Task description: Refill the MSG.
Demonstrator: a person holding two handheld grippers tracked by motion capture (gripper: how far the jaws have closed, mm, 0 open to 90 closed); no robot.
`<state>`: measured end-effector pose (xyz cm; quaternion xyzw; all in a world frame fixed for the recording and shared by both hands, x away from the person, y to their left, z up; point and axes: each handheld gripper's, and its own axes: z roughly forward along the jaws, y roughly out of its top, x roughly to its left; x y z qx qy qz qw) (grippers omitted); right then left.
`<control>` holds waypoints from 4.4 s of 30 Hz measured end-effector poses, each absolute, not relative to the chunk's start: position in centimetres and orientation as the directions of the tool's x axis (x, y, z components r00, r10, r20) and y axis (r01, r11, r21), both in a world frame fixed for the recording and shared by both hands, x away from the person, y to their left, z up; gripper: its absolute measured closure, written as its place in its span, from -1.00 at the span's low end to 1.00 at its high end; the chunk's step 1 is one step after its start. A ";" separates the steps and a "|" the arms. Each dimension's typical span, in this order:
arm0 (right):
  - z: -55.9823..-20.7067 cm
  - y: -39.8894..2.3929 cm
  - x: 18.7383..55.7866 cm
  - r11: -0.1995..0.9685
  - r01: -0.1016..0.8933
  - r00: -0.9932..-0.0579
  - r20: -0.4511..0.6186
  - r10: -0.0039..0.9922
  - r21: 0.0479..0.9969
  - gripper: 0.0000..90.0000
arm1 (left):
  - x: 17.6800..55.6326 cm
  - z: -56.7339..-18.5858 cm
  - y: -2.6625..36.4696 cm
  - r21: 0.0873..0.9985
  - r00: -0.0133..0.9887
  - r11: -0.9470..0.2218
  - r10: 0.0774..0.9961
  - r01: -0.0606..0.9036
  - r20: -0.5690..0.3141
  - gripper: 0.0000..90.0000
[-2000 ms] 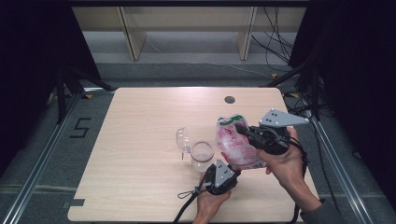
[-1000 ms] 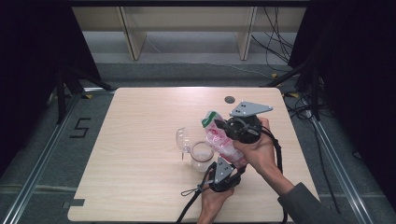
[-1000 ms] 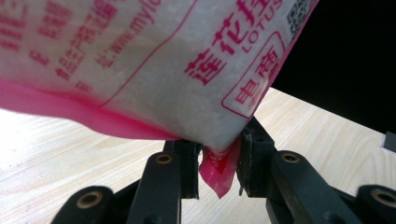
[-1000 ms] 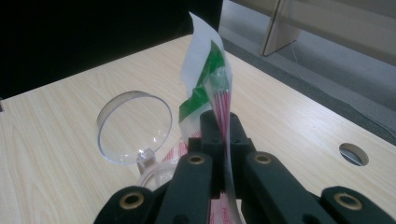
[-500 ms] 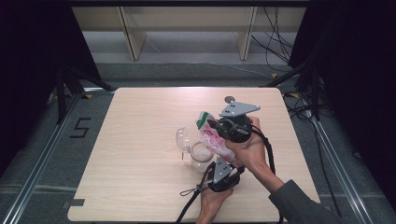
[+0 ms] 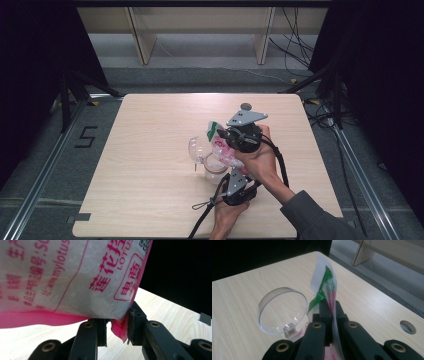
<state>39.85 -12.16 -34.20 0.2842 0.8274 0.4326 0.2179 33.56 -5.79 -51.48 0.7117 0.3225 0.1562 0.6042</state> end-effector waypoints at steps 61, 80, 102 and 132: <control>-35.3 -10.0 40.7 0.524 0.294 -0.745 -0.152 0.650 0.799 1.00 | 33.3 -51.1 -5.9 0.967 0.763 -0.031 0.621 0.254 -0.180 0.62; -35.3 -9.9 40.9 0.531 0.291 -0.754 -0.150 0.639 0.796 1.00 | 33.2 -51.0 -5.8 0.969 0.765 -0.029 0.620 0.245 -0.175 0.62; -35.1 -10.1 41.1 0.479 0.320 -0.738 -0.102 0.667 0.817 1.00 | 33.0 -50.7 -5.8 0.975 0.769 -0.029 0.619 0.221 -0.156 0.62; -35.5 -9.7 41.6 0.478 0.320 -0.725 -0.113 0.679 0.818 1.00 | 33.1 -50.6 -5.7 0.974 0.781 -0.017 0.602 0.224 -0.169 0.62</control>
